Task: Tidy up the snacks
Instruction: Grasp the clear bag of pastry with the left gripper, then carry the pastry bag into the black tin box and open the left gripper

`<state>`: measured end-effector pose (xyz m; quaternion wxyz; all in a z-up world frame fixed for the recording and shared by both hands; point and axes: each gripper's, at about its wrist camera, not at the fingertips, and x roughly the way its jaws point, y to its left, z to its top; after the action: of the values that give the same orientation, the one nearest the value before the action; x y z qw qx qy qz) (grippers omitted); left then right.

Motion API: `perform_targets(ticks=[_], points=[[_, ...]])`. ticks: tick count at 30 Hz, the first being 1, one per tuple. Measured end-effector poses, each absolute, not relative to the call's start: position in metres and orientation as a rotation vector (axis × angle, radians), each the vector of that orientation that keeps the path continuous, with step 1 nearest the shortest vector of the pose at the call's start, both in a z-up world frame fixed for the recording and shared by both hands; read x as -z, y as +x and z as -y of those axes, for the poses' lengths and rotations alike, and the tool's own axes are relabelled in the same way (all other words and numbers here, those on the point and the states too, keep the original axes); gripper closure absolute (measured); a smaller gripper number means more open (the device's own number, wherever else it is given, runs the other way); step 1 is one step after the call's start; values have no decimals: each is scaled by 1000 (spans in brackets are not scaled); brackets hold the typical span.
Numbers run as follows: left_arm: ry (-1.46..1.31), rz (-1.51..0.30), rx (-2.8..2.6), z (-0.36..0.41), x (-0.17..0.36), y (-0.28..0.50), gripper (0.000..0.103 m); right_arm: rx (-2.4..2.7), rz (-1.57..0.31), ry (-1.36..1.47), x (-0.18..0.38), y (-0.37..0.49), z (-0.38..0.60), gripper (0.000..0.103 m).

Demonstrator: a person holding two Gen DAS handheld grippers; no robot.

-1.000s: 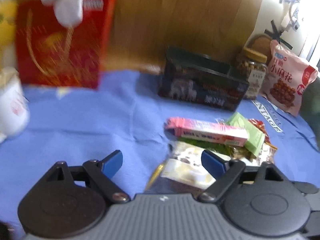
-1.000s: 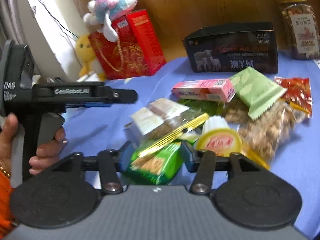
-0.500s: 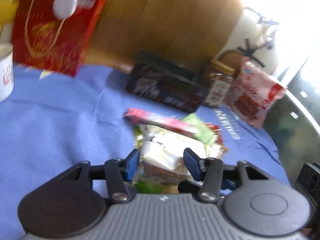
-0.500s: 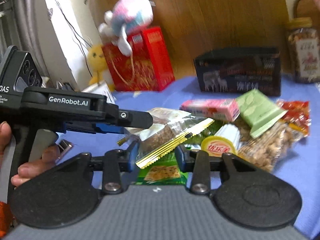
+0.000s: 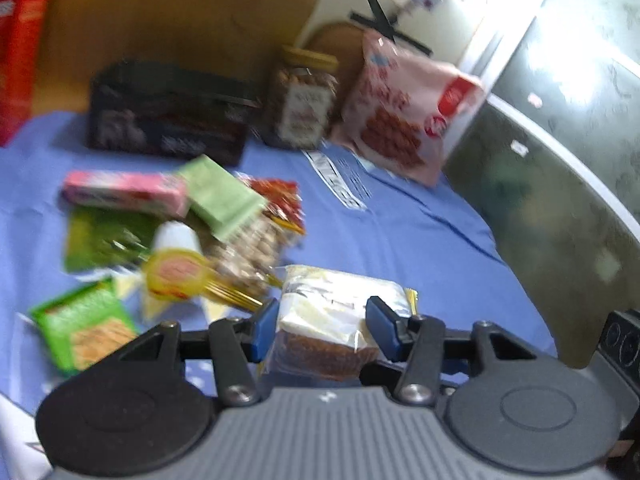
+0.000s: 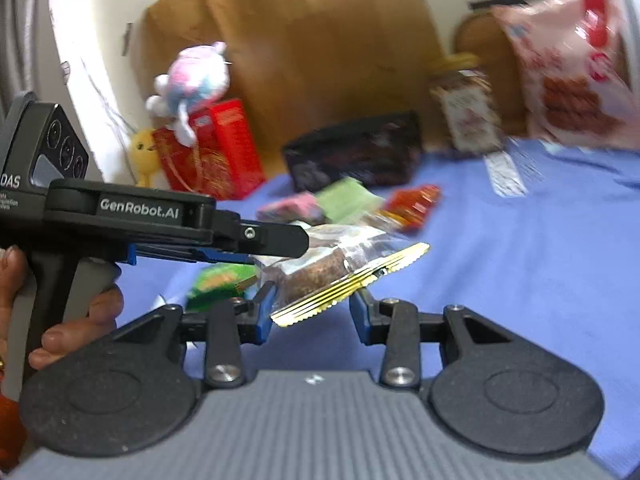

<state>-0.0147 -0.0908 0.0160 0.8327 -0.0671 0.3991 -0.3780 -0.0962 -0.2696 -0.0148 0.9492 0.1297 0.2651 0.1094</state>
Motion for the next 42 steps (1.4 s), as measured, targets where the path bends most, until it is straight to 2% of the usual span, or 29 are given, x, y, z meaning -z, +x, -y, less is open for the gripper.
perform_targets(ticks=[9,14,15,17,22,25,28,29,30,38,42], points=[[-148,-823,753,81,-31,-8,52,-115,-418,193,6,-107,285,59],[-129,-866,762,86,-23,-11,40,-112,-428,213,18,-110,300,59],[-122,-877,767,88,-19,-11,39,-113,-444,214,22,-110,302,57],[-107,-898,775,95,-12,-10,37,-118,-477,205,29,-114,304,43],[-101,-977,781,111,10,4,37,-138,-539,137,38,-113,294,43],[-120,-976,780,114,15,4,40,-145,-569,102,44,-104,288,43],[-162,-990,803,115,16,2,53,-162,-577,82,50,-99,280,45],[-174,-995,810,115,15,0,57,-160,-576,61,50,-98,276,50],[-187,-994,820,116,15,-3,58,-151,-574,49,50,-98,273,51],[-131,-864,809,110,-17,-22,59,-179,-516,72,31,-106,272,54],[-116,-769,776,103,-49,-8,59,-217,-468,60,6,-80,266,54]])
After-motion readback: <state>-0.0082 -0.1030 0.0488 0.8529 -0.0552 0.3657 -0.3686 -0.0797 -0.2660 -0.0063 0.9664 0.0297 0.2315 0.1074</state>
